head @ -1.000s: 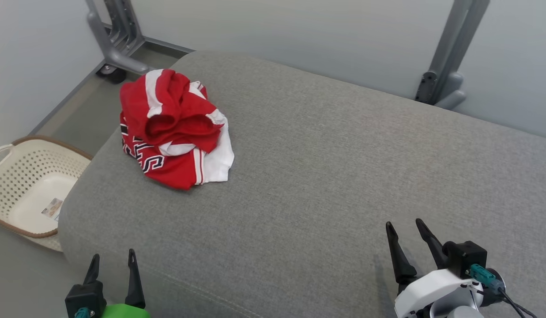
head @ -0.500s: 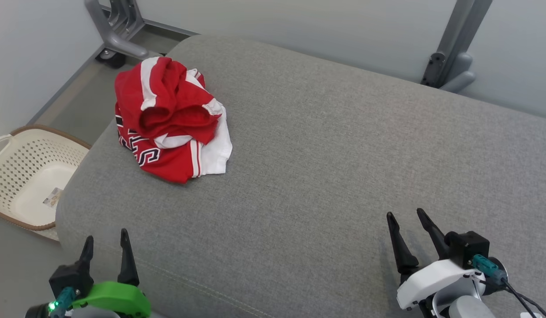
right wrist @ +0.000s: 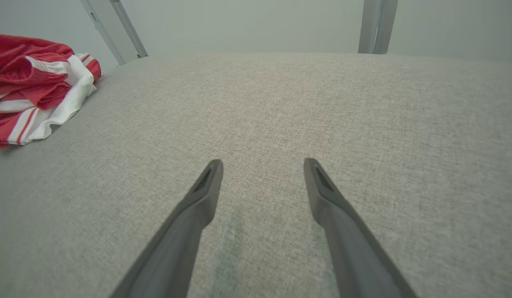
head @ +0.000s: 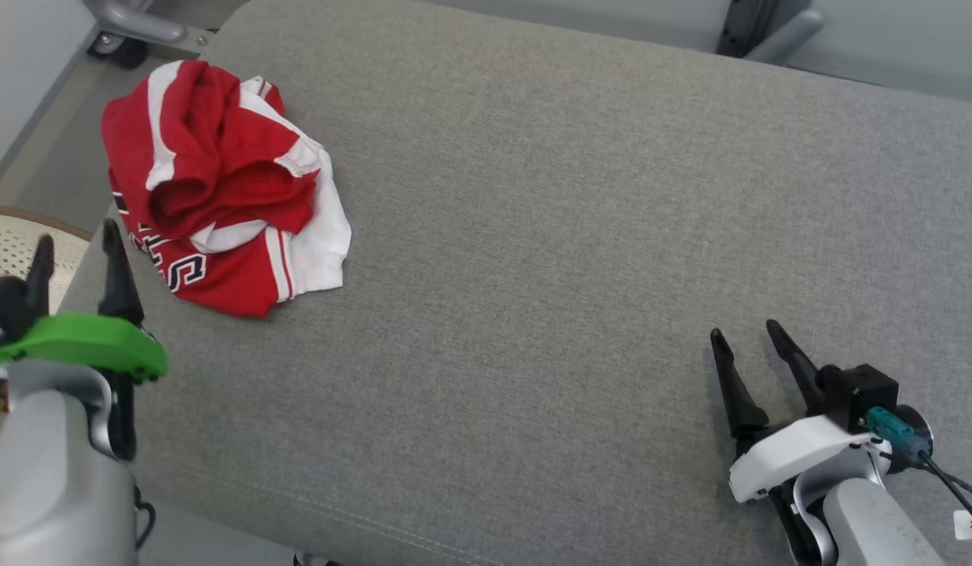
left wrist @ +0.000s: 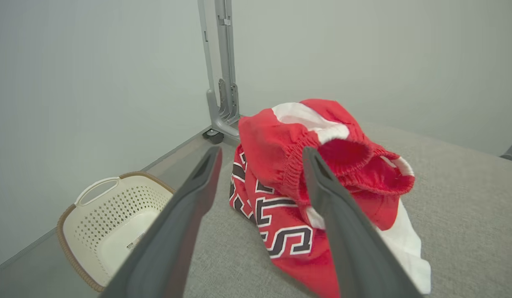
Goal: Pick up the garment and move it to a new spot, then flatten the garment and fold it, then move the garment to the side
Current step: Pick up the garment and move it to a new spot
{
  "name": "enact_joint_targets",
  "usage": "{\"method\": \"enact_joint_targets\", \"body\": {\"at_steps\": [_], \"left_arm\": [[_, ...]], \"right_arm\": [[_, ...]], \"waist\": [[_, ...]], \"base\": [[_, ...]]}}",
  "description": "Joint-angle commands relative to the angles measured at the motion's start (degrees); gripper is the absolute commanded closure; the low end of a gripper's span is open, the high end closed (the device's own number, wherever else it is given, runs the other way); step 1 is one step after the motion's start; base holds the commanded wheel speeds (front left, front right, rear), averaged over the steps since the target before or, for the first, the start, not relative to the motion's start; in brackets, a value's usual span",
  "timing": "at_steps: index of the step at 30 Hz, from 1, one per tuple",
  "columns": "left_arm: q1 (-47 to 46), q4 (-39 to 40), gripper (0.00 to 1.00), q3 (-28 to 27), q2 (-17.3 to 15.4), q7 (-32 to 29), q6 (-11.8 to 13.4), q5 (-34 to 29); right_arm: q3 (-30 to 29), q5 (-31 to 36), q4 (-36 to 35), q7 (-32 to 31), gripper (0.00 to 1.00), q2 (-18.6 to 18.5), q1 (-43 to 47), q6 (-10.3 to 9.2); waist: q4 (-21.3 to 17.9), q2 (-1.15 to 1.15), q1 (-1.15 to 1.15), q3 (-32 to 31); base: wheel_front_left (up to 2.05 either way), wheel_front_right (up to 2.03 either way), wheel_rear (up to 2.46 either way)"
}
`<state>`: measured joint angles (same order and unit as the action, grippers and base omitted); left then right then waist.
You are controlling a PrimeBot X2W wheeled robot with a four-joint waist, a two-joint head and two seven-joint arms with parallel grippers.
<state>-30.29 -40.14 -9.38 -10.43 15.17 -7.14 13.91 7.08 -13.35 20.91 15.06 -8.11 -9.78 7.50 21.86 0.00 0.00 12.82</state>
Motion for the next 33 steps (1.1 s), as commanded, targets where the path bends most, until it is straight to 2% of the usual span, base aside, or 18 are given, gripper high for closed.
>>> {"method": "enact_joint_targets", "body": {"at_steps": [1,9,11,13,16,25,33], "left_arm": [[-3.4,-1.7,0.00,1.0,-1.5,0.0,-0.4,0.2],[-14.6,-5.1,0.00,12.4,-8.5,-0.2,-0.3,8.3],[-16.6,-6.3,0.00,16.4,-10.6,-1.9,-0.3,10.7],[-18.4,-9.4,0.00,17.8,-12.5,-5.6,-0.2,13.5],[-21.7,-12.9,0.00,18.8,-14.5,-7.5,-0.3,14.3],[-25.1,-20.4,0.00,20.4,-15.5,-13.0,-0.3,18.8],[-27.1,-27.3,0.00,20.8,-14.9,-15.5,1.3,19.3]], "right_arm": [[0.0,-0.1,-0.2,0.2,0.00,-0.6,-1.2,-0.02],[0.2,-0.4,-0.7,0.2,0.00,-1.7,-3.6,-0.02],[0.3,-0.6,-0.8,0.2,0.00,-1.8,-4.0,-0.02],[0.4,-0.5,-0.8,0.1,0.00,-2.0,-4.4,-0.03],[0.6,-0.6,-0.7,0.0,0.00,-2.4,-4.9,-0.06],[0.2,-1.2,0.2,-0.2,0.00,-3.3,-5.3,-0.12],[0.3,-1.5,1.4,-0.4,0.00,-3.4,-5.0,-0.19]], "waist": [[-3.1,0.00,0.00,3.6],[-6.2,0.00,0.00,8.4],[-7.0,0.00,0.00,9.5],[-7.7,0.00,0.00,10.5],[-8.7,0.00,0.00,11.9],[-10.5,0.00,0.00,13.9],[-11.2,0.00,0.00,14.1]], "base": [[0.00,0.00,0.00],[0.00,0.00,0.00],[0.00,0.00,0.00],[0.00,0.00,0.00],[0.00,0.00,0.00],[0.00,0.00,0.00],[0.00,0.00,0.00]]}}
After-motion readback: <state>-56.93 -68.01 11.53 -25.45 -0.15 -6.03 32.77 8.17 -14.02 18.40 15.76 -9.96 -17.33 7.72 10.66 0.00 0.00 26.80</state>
